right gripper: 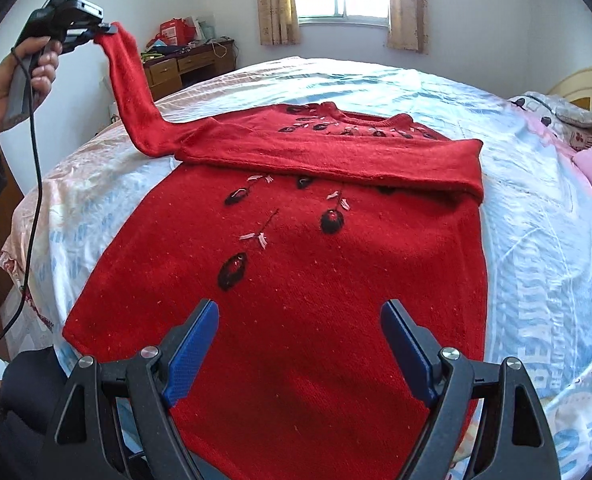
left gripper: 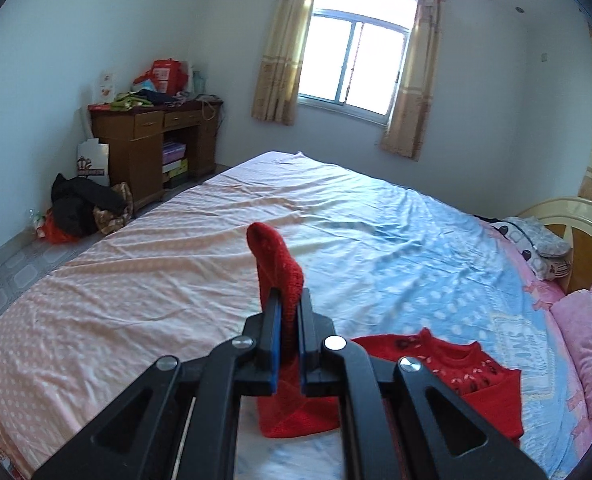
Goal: Fold small clothes
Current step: 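Fold the held sleeve across the sweater body and open the left gripper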
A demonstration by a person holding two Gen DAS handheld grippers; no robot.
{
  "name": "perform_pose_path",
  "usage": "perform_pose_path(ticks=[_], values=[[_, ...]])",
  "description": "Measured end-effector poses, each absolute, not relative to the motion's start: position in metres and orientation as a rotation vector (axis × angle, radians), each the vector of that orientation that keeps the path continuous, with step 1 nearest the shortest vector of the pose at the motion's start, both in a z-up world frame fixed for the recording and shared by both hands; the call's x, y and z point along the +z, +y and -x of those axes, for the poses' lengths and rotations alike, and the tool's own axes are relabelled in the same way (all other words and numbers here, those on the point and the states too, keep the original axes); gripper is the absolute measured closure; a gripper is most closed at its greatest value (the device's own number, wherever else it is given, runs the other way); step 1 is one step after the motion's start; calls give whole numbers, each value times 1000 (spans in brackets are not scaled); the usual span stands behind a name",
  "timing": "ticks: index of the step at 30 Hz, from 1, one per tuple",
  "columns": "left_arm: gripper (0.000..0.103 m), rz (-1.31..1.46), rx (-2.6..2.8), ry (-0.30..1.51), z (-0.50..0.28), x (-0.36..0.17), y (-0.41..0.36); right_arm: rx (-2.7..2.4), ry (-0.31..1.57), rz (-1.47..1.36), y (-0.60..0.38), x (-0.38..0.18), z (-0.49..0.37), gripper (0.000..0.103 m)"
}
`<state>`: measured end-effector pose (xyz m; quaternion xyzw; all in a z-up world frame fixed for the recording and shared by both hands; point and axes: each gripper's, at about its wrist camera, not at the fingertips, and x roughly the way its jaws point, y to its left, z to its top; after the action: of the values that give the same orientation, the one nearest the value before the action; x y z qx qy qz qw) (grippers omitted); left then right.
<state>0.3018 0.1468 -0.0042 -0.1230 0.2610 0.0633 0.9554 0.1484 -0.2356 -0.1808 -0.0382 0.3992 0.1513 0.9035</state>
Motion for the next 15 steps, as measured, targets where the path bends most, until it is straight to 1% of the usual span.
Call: perform_pose_path(ticks=[15], values=[[96, 230, 21, 490, -326, 30, 67, 325, 850, 77, -247, -194, -139, 19]])
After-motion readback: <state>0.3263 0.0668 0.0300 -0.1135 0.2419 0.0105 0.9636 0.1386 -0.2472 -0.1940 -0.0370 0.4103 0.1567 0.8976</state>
